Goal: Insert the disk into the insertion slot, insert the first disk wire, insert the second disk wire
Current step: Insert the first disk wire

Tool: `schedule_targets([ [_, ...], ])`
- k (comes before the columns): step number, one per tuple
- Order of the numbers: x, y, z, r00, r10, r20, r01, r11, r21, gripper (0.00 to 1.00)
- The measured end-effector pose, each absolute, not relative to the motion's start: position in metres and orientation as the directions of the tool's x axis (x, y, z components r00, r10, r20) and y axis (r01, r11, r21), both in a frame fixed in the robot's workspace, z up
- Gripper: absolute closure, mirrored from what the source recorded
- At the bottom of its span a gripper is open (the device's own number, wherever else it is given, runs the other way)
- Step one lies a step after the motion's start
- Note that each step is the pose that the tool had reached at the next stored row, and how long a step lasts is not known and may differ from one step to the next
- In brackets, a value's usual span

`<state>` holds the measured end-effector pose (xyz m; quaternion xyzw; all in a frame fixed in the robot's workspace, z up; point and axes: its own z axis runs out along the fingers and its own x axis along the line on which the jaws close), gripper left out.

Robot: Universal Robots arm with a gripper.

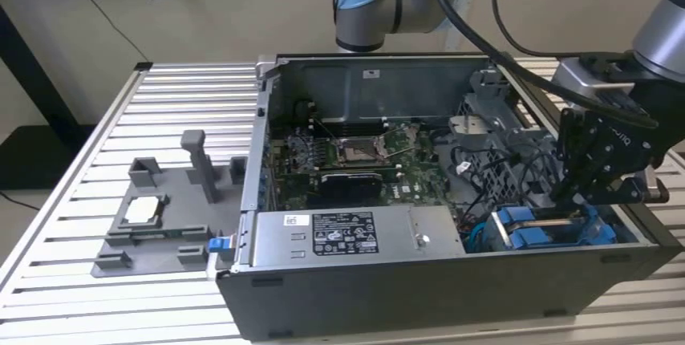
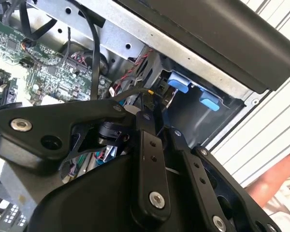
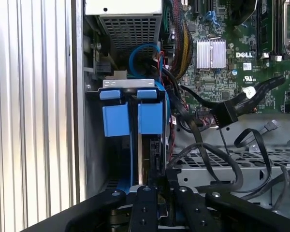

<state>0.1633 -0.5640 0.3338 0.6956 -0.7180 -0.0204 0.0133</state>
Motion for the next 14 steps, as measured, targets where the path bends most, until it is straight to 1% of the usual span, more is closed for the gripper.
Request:
schedule_targets([
  [11,0.1631,-0.5640,0.3320,-0.032,-0.999,-0.010,-0.998,0.031,0.048,0.81],
  [13,0.1629,-0.5640,0.3316,-0.032,-0.999,-0.010,-0.998,0.031,0.048,0.80],
  [14,0.1629,-0.5640,0.3317,-0.032,-0.999,-0.010,-0.998,0.031,0.048,0.73],
])
